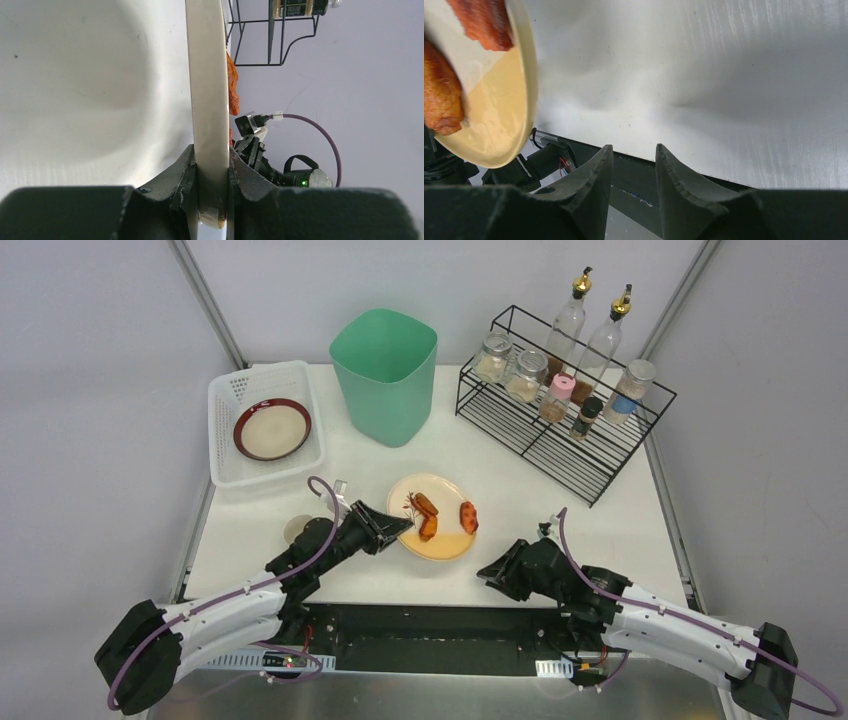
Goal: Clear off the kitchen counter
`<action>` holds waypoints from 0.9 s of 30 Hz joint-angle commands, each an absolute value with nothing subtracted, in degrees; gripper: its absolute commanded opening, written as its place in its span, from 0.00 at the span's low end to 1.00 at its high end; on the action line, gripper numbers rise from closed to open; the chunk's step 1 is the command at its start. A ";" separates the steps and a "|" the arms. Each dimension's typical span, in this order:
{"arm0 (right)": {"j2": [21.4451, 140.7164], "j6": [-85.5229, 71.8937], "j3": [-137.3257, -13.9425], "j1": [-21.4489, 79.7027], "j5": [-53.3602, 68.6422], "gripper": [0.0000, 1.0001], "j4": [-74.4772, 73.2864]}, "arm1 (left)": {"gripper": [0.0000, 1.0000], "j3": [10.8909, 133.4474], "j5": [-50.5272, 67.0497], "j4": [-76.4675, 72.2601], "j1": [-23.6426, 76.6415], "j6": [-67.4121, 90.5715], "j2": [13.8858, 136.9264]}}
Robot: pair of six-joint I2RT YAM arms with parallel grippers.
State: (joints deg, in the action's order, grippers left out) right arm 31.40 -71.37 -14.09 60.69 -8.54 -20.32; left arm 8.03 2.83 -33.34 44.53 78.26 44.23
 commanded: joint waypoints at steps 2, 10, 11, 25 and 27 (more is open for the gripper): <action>31.35 -69.60 -17.30 60.99 -9.66 0.39 -21.11 | 0.00 16.32 4.67 -47.81 42.08 79.46 43.05; 30.12 -69.10 -17.14 60.99 -9.38 0.40 -21.22 | 0.00 24.87 10.46 -46.73 34.46 79.94 46.55; 29.90 -69.04 -17.16 60.94 -9.41 0.40 -21.25 | 0.00 26.23 11.27 -46.82 33.32 80.28 47.31; 28.75 -68.29 -17.05 61.00 -9.13 0.40 -20.99 | 0.00 47.24 19.25 -48.62 19.47 85.32 60.32; 28.43 -68.26 -16.97 60.97 -9.09 0.40 -21.19 | 0.00 51.10 20.30 -48.52 17.49 85.52 63.63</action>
State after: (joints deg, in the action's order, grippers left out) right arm 29.30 -69.28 -14.90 60.69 -8.58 -20.84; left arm 41.06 17.26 -33.98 20.34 82.00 61.56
